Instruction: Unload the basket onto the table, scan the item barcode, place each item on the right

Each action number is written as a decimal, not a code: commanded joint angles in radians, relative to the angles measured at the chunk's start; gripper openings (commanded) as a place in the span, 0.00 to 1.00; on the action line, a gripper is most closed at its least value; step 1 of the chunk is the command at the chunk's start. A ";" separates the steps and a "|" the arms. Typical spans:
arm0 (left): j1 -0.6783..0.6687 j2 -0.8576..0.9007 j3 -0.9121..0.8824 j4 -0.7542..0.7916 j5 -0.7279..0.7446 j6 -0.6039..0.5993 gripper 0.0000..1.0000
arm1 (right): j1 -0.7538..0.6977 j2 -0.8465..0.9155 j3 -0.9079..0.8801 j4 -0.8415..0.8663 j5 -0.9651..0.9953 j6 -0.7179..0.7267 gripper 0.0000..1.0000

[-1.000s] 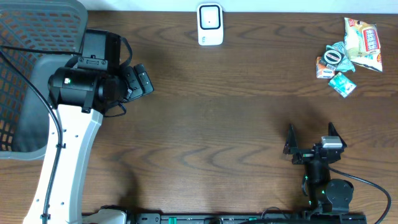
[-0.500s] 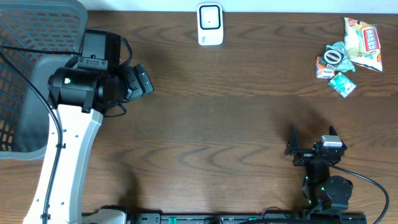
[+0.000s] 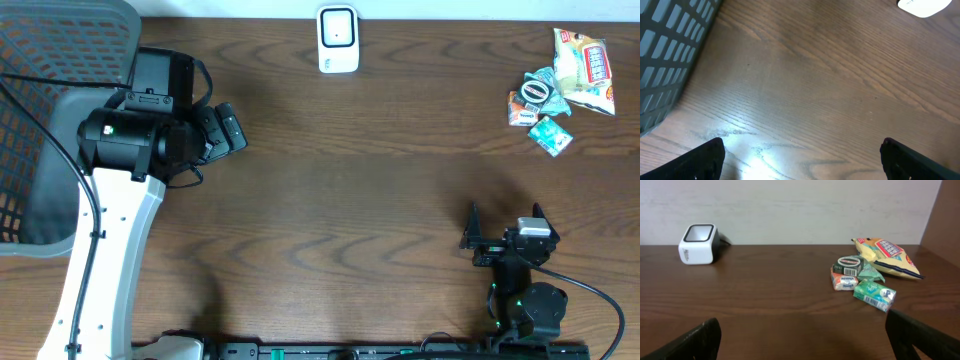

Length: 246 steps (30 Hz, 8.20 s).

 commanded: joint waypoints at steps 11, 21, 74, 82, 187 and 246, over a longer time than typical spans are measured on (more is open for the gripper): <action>0.002 -0.005 0.010 -0.004 -0.010 0.006 0.98 | 0.024 -0.006 -0.002 -0.007 0.008 0.019 0.99; 0.002 -0.005 0.010 -0.004 -0.010 0.006 0.98 | 0.051 -0.006 -0.002 -0.007 0.008 0.035 0.99; 0.002 -0.002 0.010 -0.077 -0.010 0.006 0.98 | 0.050 -0.006 -0.002 -0.003 0.005 0.006 0.99; 0.002 -0.014 -0.035 -0.101 -0.032 0.076 0.98 | 0.050 -0.006 -0.002 -0.003 0.005 0.006 0.99; 0.158 -1.426 -1.568 1.125 0.126 0.530 0.98 | 0.050 -0.006 -0.002 -0.003 0.005 0.006 0.99; 0.156 -1.426 -1.568 1.123 0.126 0.470 0.97 | 0.050 -0.006 -0.002 -0.003 0.005 0.007 0.99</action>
